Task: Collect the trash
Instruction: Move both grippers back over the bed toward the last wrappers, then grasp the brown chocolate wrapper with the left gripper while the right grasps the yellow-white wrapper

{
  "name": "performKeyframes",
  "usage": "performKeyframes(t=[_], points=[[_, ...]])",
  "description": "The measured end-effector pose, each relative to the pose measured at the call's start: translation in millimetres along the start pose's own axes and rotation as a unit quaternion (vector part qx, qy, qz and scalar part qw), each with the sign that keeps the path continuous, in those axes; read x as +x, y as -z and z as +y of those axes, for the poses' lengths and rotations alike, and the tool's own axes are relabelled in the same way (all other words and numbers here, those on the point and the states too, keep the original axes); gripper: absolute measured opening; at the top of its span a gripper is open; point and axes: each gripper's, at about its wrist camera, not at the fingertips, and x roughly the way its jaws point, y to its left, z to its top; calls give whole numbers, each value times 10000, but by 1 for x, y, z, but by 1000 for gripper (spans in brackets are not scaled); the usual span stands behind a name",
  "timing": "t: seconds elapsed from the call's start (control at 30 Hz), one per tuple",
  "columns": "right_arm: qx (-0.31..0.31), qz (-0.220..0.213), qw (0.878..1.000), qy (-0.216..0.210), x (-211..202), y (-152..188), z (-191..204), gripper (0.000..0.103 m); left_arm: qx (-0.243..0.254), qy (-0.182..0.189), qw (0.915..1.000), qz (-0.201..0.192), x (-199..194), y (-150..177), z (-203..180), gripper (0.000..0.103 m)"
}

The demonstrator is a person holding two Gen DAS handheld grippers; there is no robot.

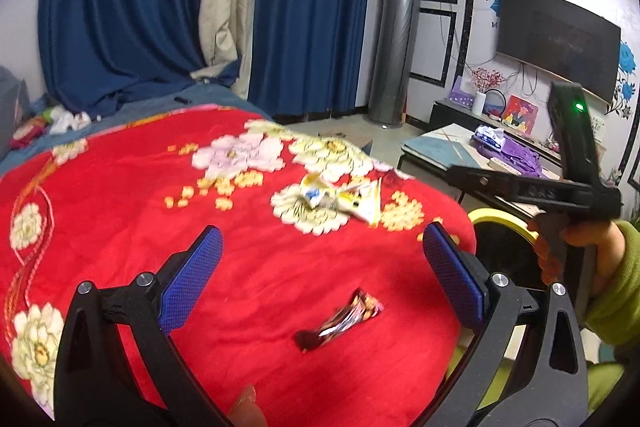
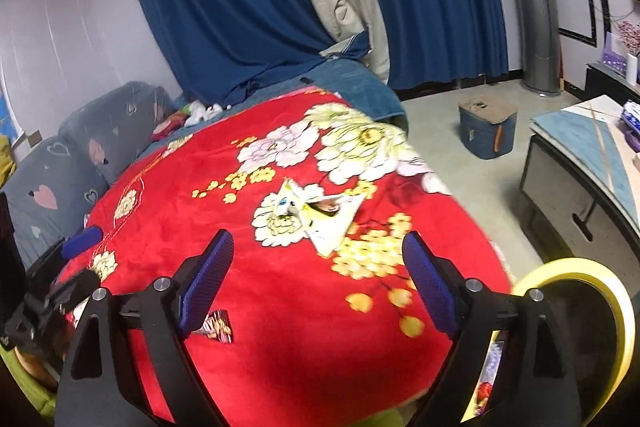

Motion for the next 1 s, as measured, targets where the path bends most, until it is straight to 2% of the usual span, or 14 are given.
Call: performKeyframes(t=[0.2, 0.33, 0.4, 0.47, 0.57, 0.67, 0.73, 0.8, 0.83, 1.0], points=[[187, 329, 9993, -31, 45, -11, 6, 83, -15, 376, 9988, 325, 15, 15, 12, 92], [345, 491, 9980, 187, 74, -17, -4, 83, 192, 658, 9957, 625, 29, 25, 8, 92], [464, 598, 9968, 263, 91, -19, -11, 83, 391, 660, 9938, 803, 37, 31, 2, 92], [520, 696, 9956, 337, 105, -19, -16, 83, 574, 620, 9922, 920, 42, 37, -3, 90], [672, 811, 9935, 434, 126, -18, -27, 83, 644, 750, 9890, 1103, 51, 43, -6, 82], [816, 987, 9915, 219, 148, -13, -36, 72, 733, 734, 9866, 1261, 60, 46, -9, 75], [848, 903, 9923, 50, 151, -8, -37, 66, 791, 671, 9844, 1419, 66, 51, -11, 65], [766, 812, 9936, -151, 151, -5, -33, 42, 801, 627, 9824, 1566, 71, 56, -12, 58], [764, 795, 9937, -224, 150, -4, -31, 42, 812, 613, 9816, 1614, 74, 57, -12, 53], [398, 589, 9975, 65, 136, 2, -13, 33, 956, 547, 9779, 1779, 79, 63, -18, 34]])
